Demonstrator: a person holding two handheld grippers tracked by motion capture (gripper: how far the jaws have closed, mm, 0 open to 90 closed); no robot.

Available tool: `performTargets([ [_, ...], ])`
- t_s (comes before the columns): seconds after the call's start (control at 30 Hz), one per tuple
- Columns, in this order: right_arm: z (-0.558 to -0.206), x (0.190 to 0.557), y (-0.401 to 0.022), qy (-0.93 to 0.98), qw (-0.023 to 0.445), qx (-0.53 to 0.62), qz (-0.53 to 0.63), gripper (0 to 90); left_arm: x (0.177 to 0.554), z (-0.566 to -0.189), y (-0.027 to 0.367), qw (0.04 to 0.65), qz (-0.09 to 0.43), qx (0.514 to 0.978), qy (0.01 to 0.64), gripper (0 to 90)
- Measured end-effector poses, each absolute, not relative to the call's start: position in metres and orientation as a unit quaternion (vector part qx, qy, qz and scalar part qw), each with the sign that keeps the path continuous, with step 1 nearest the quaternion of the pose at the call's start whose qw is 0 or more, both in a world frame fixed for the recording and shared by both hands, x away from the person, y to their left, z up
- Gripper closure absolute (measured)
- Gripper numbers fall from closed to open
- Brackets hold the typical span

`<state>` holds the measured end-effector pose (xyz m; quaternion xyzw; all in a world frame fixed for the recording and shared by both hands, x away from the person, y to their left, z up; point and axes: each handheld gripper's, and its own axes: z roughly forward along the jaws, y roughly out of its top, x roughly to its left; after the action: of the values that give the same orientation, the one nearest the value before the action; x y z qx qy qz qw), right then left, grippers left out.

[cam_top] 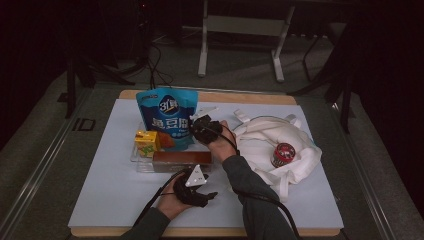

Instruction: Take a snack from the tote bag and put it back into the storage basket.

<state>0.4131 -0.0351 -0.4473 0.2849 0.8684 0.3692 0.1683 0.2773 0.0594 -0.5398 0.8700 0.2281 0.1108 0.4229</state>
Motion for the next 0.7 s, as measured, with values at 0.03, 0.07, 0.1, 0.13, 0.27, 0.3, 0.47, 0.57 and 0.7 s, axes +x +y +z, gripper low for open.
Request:
performTargets([
  [0.03, -0.447, 0.413, -0.036, 0.869, 0.169, 0.284, 0.368, 88.3, 0.277, -0.54, 0.059, 0.423, 0.111, 0.87, 0.228, 32.7],
  [0.07, -0.447, 0.413, -0.036, 0.869, 0.171, 0.283, 0.368, 87.0, 0.277, -0.54, 0.059, 0.423, 0.111, 0.87, 0.228, 32.7],
  [0.1, -0.447, 0.413, -0.037, 0.869, 0.171, 0.284, 0.368, 85.0, 0.277, -0.54, 0.059, 0.423, 0.111, 0.87, 0.228, 32.6],
  [0.13, -0.446, 0.413, -0.039, 0.869, 0.171, 0.283, 0.369, 83.1, 0.277, -0.54, 0.059, 0.423, 0.111, 0.87, 0.228, 32.7],
  [0.27, -0.441, 0.41, -0.044, 0.868, 0.169, 0.278, 0.375, 78.1, 0.277, -0.54, 0.059, 0.423, 0.11, 0.87, 0.229, 32.7],
  [0.3, -0.44, 0.41, -0.046, 0.869, 0.17, 0.273, 0.376, 76.8, 0.277, -0.54, 0.059, 0.423, 0.11, 0.87, 0.229, 32.6],
  [0.47, -0.432, 0.406, -0.05, 0.872, 0.169, 0.26, 0.379, 72.5, 0.278, -0.54, 0.06, 0.423, 0.109, 0.87, 0.228, 32.6],
  [0.57, -0.43, 0.404, -0.052, 0.872, 0.17, 0.256, 0.38, 70.5, 0.277, -0.54, 0.06, 0.422, 0.109, 0.87, 0.229, 32.6],
  [0.7, -0.43, 0.403, -0.057, 0.873, 0.171, 0.253, 0.38, 68.4, 0.277, -0.54, 0.06, 0.423, 0.11, 0.87, 0.229, 32.6],
])
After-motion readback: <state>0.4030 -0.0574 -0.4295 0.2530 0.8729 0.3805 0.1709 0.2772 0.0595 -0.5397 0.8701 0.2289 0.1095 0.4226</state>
